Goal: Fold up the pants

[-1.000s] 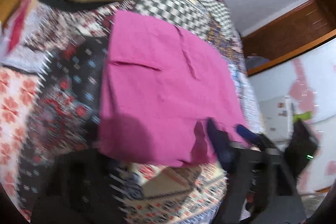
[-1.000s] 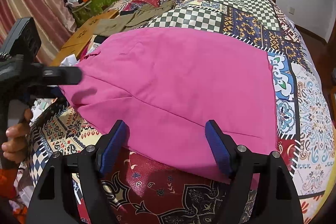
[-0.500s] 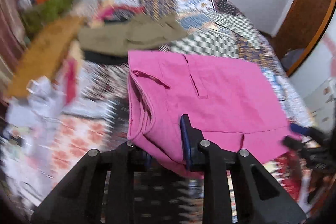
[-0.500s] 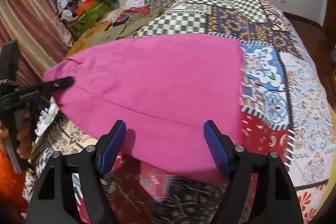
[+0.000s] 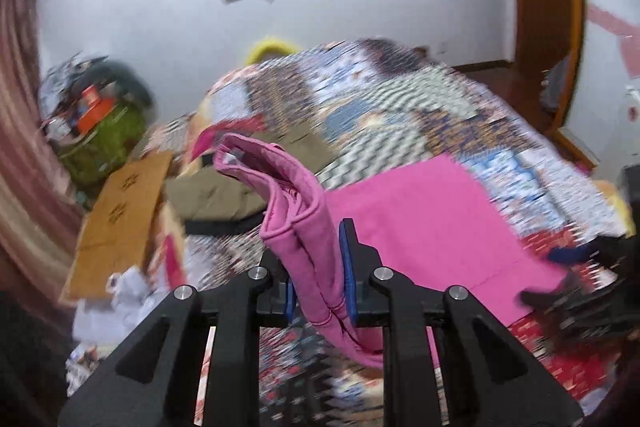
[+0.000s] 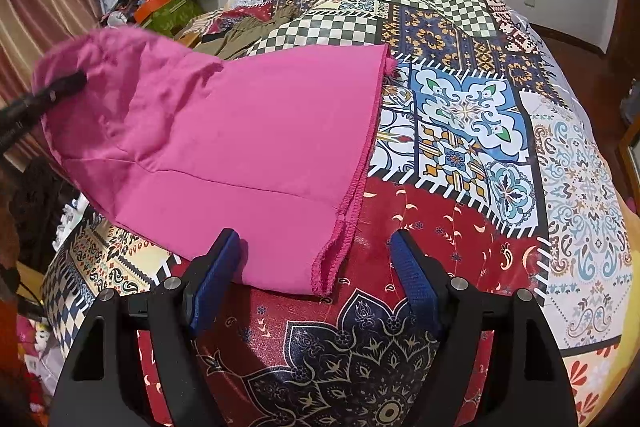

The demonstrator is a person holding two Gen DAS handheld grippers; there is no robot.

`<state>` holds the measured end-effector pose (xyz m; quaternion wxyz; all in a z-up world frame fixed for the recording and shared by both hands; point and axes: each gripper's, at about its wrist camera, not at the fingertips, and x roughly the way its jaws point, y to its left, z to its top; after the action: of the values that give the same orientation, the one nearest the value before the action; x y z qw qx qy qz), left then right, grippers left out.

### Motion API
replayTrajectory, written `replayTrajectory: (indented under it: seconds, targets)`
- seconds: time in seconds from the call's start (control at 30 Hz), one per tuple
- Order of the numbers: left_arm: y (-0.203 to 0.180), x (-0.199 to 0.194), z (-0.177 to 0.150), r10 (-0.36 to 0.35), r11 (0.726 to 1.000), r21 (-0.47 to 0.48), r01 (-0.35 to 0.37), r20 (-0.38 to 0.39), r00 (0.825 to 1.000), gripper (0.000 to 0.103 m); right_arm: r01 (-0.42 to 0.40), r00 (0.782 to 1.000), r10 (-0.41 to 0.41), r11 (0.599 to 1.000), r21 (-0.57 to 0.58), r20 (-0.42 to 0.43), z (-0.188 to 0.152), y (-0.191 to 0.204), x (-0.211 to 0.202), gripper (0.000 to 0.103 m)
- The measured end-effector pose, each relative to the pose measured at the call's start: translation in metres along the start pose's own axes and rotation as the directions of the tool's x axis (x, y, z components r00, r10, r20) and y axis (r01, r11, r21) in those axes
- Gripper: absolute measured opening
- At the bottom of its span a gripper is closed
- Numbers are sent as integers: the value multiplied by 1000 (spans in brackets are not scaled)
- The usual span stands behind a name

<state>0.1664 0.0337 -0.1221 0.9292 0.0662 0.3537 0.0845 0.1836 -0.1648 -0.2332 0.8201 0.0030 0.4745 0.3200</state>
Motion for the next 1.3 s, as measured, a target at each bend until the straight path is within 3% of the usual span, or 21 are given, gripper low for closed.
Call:
replayTrajectory:
  seconds: [0.1, 0.2, 0.33, 0.47, 0.6, 0.7, 0.83, 1.07, 1.3]
  targets:
    - [-16, 0, 17, -106, 994, -4, 106, 2, 994, 17, -1, 1000, 1, 1000, 1, 1, 0, 0, 0, 75]
    - [-34, 6, 29, -229, 973, -28, 228, -27, 973, 16, -6, 1000, 6, 1000, 2, 3, 0, 0, 0, 75]
    - [-50, 23, 36, -391, 919, -91, 383, -101, 915, 15, -11, 1000, 11, 1000, 2, 5, 0, -1, 0, 75]
    - [-60, 42, 31, -499, 865, -156, 476, -178, 848, 15, -15, 1000, 15, 1000, 2, 5, 0, -2, 1, 75]
    - [-75, 52, 22, -515, 857, -152, 493, -225, 827, 15, -18, 1000, 18, 1000, 2, 6, -1, -3, 2, 75]
    - [-82, 51, 20, -499, 867, -114, 486, -239, 833, 21, -20, 1000, 20, 1000, 2, 7, -1, -2, 2, 75]
    - [-81, 40, 23, -480, 876, -75, 476, -225, 848, 60, -20, 1000, 20, 1000, 5, 8, -1, -2, 2, 75]
    - [-48, 43, 45, -382, 924, -70, 375, -150, 912, 72, -22, 1000, 22, 1000, 10, 13, -2, -1, 1, 75]
    - [-11, 111, 59, -264, 964, -95, 248, -232, 936, 75, -22, 1000, 22, 1000, 19, 16, -2, -2, -1, 75]
